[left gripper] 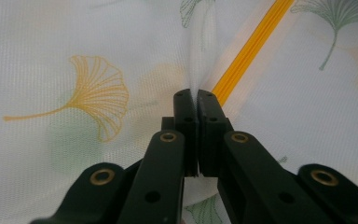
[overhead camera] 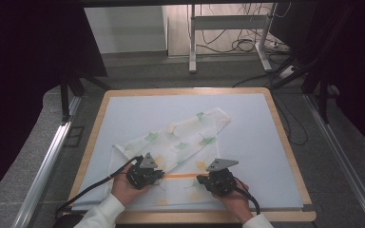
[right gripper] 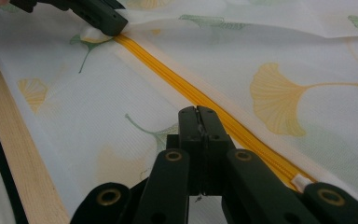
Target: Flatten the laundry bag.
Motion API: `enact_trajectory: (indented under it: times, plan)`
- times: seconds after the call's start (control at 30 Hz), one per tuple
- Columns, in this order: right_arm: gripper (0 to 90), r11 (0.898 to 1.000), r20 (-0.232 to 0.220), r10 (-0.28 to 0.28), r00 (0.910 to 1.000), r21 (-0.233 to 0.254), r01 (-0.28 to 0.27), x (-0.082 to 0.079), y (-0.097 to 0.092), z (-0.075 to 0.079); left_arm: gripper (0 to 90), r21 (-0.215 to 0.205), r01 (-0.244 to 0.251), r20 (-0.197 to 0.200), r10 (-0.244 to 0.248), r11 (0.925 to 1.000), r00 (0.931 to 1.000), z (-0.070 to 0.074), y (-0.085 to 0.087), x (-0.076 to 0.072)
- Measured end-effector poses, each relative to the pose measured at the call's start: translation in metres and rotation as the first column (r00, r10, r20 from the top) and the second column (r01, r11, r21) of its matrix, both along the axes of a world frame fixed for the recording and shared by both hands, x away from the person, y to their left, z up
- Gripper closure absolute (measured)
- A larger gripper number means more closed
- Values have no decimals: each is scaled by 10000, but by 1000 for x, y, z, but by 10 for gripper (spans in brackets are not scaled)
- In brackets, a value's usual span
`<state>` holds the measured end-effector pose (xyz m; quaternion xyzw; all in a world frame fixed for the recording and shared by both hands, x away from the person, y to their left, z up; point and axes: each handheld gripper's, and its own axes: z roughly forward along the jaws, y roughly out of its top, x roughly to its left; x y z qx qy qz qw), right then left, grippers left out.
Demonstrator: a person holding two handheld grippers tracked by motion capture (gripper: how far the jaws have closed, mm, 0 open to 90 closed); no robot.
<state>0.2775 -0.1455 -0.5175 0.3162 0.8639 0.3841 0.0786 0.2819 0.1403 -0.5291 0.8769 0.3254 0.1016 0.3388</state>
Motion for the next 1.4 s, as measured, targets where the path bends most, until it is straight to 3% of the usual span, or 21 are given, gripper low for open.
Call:
enact_trajectory:
  times: [0.4,0.93,1.4]
  plan:
    - [888,9979,-106,47,9999,-648,-54,0,2,-9,894,-307,-145,166,150,9994,9997,5,6,0]
    - [889,9982,-135,60,9999,-594,-68,1,-1,-10,894,-831,-497,506,540,9953,9973,17,21,3]
    - [888,9982,-142,122,9998,-589,-130,2,-2,-10,894,-1042,-828,695,904,9911,9935,21,31,11]
